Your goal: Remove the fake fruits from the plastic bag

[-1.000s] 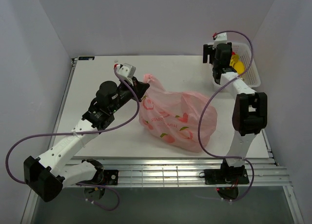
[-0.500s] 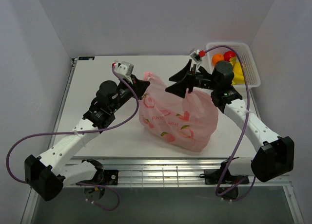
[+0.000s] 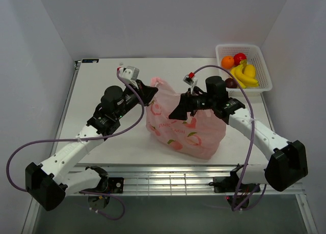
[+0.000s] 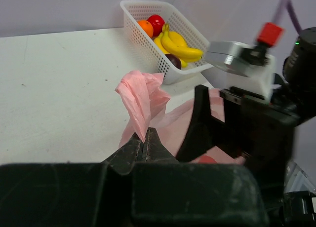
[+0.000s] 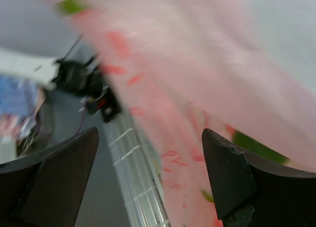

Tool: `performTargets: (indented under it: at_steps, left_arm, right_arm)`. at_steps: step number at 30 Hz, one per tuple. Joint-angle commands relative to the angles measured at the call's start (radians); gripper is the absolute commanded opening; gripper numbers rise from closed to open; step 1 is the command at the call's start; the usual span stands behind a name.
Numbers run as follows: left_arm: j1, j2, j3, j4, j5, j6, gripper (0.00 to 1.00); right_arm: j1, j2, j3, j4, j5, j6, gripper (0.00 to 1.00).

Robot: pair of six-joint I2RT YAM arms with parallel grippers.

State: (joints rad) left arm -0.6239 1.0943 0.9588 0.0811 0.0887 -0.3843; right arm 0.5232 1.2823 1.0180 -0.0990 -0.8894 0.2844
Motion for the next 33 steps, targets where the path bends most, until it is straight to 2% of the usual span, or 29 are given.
performTargets:
  at_steps: [1, 5, 9, 17, 18, 24, 26, 33]
  left_arm:
    - [-0.013, -0.062, -0.029, -0.018, 0.032, 0.016, 0.00]
    - [-0.020, -0.085, -0.072, -0.009, 0.115, 0.010, 0.00]
    - [-0.020, -0.108, -0.121, -0.023, 0.184, -0.002, 0.00]
    - [-0.022, -0.117, -0.146, -0.214, 0.201, -0.010, 0.00]
    - [-0.022, -0.119, -0.146, -0.221, 0.206, -0.014, 0.00]
    - [-0.022, -0.123, -0.138, -0.236, 0.203, -0.030, 0.00]
    - [-0.022, -0.120, -0.126, -0.239, 0.195, -0.028, 0.00]
    - [-0.022, -0.077, -0.069, -0.276, 0.183, -0.001, 0.00]
  right_arm:
    - [0.001, 0.058, 0.073, -0.197, 0.581, 0.096, 0.90]
    - [0.018, 0.075, 0.025, -0.159, 0.840, 0.197, 0.90]
    - [0.104, 0.121, 0.007, -0.223, 1.064, 0.182, 0.90]
    - [0.267, 0.114, -0.053, -0.381, 1.257, 0.153, 0.90]
    - [0.299, 0.109, -0.065, -0.398, 1.323, 0.160, 0.90]
    - [0.336, 0.074, -0.071, -0.566, 1.477, 0.235, 0.90]
    - [0.336, 0.054, -0.082, -0.629, 1.480, 0.255, 0.90]
    - [0.336, 0.040, -0.095, -0.747, 1.336, 0.272, 0.90]
